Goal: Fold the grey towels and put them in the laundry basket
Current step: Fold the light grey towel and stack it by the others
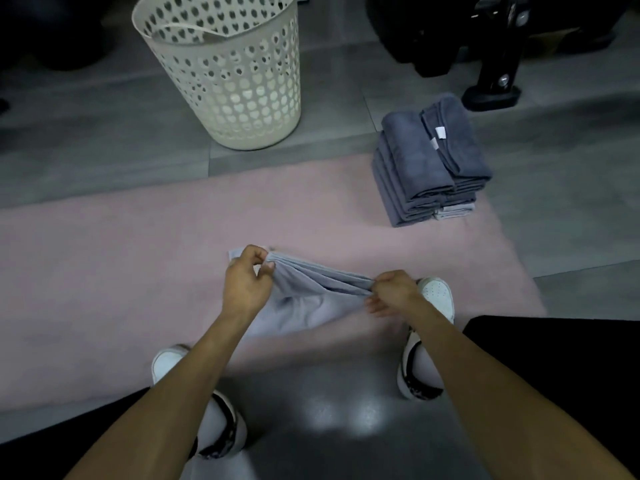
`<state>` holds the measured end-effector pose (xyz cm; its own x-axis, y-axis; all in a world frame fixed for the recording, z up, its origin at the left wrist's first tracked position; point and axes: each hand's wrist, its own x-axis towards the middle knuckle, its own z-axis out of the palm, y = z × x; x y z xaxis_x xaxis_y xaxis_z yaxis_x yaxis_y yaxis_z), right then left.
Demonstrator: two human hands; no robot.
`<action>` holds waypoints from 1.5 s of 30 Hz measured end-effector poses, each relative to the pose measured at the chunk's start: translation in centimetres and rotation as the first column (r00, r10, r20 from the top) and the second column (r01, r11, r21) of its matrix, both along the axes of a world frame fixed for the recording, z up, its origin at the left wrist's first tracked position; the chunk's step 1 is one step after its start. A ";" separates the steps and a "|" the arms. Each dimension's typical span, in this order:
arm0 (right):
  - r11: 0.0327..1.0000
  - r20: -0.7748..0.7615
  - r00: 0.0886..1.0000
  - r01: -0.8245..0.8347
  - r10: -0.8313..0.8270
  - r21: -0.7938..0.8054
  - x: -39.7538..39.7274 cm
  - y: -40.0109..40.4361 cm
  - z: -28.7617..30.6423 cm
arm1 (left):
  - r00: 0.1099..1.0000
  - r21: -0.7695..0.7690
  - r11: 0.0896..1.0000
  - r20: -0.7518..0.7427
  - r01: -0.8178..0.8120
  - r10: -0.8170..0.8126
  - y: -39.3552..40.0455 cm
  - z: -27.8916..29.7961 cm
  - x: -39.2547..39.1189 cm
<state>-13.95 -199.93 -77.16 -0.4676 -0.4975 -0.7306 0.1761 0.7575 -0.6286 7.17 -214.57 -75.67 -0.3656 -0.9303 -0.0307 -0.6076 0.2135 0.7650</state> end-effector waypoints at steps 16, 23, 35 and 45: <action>0.887 -0.481 0.866 -0.113 -0.133 -0.448 -2.0 -7.3 23.8 | 0.923 0.143 0.989 -0.375 -0.037 0.088 -5.7 21.9 0.2; 0.947 -0.590 0.787 -0.300 0.178 -0.114 -1.2 -6.7 24.0 | 0.971 -0.048 0.999 -0.239 -0.006 -0.006 -4.3 21.3 1.1; 0.938 -0.568 0.822 -0.156 -0.050 -0.309 -0.8 -7.6 23.6 | 0.985 0.135 0.991 -0.170 -0.014 0.038 -4.9 18.4 0.6; 0.923 -0.692 0.697 -0.366 0.187 -0.119 -2.3 -5.2 22.9 | 0.953 0.008 0.971 0.192 0.238 -0.235 -2.5 19.7 0.7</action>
